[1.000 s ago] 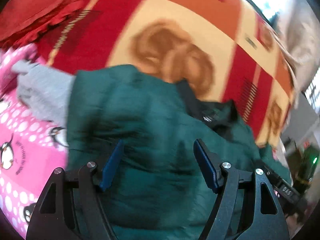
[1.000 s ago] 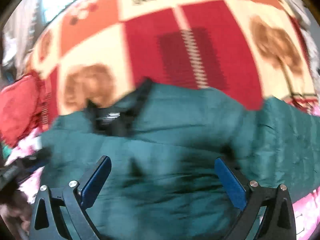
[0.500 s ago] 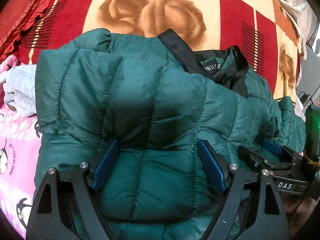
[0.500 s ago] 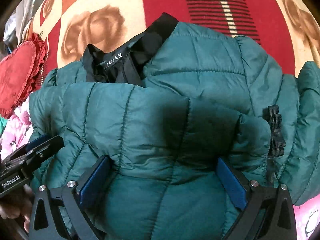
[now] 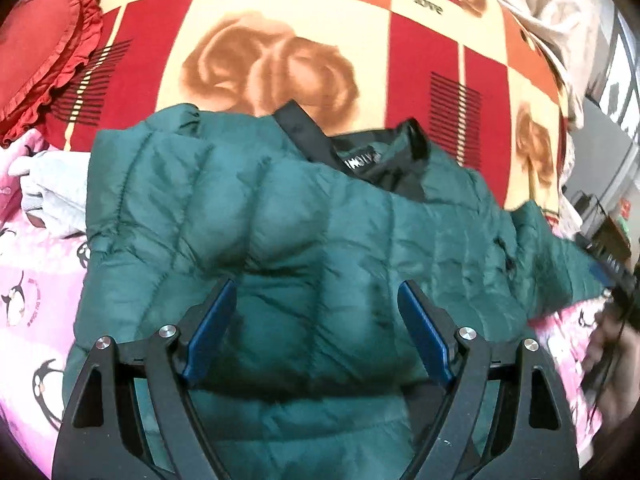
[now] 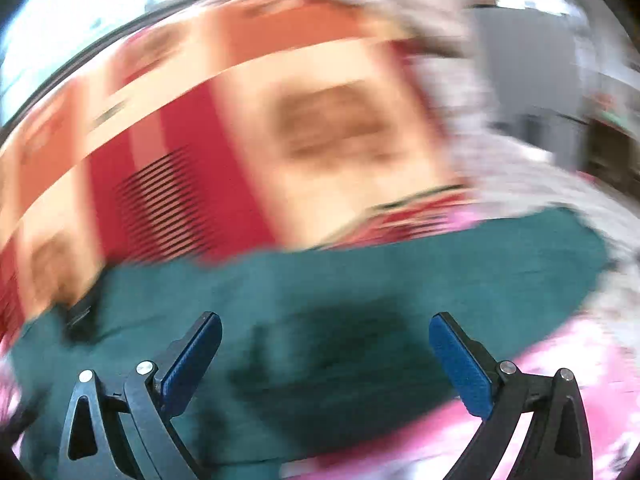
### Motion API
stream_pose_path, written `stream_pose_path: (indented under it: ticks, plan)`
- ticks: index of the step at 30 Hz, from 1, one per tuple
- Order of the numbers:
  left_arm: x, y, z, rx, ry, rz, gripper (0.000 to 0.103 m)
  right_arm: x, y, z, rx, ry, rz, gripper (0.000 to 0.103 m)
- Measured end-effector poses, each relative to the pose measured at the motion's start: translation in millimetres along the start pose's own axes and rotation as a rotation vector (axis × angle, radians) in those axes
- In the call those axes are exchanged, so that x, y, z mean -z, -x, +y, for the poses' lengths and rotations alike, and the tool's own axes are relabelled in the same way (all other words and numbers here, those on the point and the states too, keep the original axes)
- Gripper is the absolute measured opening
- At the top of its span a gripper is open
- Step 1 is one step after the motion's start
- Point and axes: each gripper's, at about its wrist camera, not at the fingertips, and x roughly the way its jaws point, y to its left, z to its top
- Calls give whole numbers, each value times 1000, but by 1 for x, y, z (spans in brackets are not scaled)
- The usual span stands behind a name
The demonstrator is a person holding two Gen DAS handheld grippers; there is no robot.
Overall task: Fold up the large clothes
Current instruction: 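Move the right tool to the other sleeve cuff and close on it, then lift the sleeve with the right tool and fold it toward the jacket body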
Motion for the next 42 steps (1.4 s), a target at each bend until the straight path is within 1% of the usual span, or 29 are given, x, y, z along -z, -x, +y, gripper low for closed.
stream_pose_path:
  ticks: [1,2,4,6,7,8,9,10,12,13,15,16,17,18,19,20,21,23,26,28,31,32,34,37,40,42]
  plan:
    - [2,0,-3,-2,-13,10,83,-6,-2,-35,67,-50,-17,103]
    - [3,0,-5,-4,-25,18,83,-11,-3,-62,113,-88,-21,103]
    - [6,3,-9,-4,-39,15,83,-15,-7,-117,178,-175,-14,103]
    - [7,7,-10,-8,-47,5,83,-14,-15,-153,177,-244,18,103]
    - [8,8,-10,-14,-51,0,83,-11,-23,-173,161,-288,46,103]
    - [8,8,-11,-22,-54,-4,83,-8,-29,-184,130,-314,71,103]
    - [9,9,-10,-27,-55,-6,83,-8,-32,-184,97,-303,67,103]
    - [9,7,-10,-35,-55,-3,83,-11,-30,-178,72,-249,47,102]
    - [10,4,-7,-48,-44,11,83,-11,-42,-167,-21,-221,77,103]
    - [10,1,-5,-51,-39,21,83,-10,-49,-161,-81,-212,77,103]
    - [12,-4,-3,-54,-31,39,83,-11,-56,-156,-91,-203,62,102]
    - [12,-5,-2,-55,-30,43,83,-13,-58,-156,-127,-227,43,98]
    - [13,-6,-2,-57,-30,45,83,-14,-58,-159,-152,-271,21,88]
    - [13,-6,-2,-58,-32,46,83,-11,-56,-163,-174,-315,2,83]
    - [13,-6,-3,-59,-35,47,83,-13,-56,-165,-185,-343,-12,75]
    - [13,-7,-3,-61,-38,49,83,-13,-56,-166,-192,-361,-29,68]
    - [13,-7,-4,-62,-41,51,83,-14,-54,-165,-194,-360,-46,64]
    - [13,-9,-5,-67,-46,58,83,-15,-51,-163,-197,-346,-60,53]
    - [13,-9,-5,-68,-49,59,83,-16,-48,-162,-210,-352,-69,44]
    - [13,-9,-4,-66,-45,61,83,-13,-48,-164,-212,-378,-74,44]
    - [13,-10,-4,-64,-43,61,83,-3,-56,-178,-216,-476,-62,44]
    - [13,-10,-4,-65,-44,62,83,-2,-57,-181,-208,-486,-66,42]
    - [14,-10,-4,-68,-48,62,83,-3,-58,-183,-212,-486,-93,42]
    - [14,-10,-4,-65,-46,61,83,-5,-61,-181,-224,-466,-89,42]
    - [14,-9,-4,-67,-44,59,83,-5,-61,-175,-206,-420,-81,42]
    - [12,-8,-2,-72,-37,52,83,-5,-58,-174,-205,-426,-75,34]
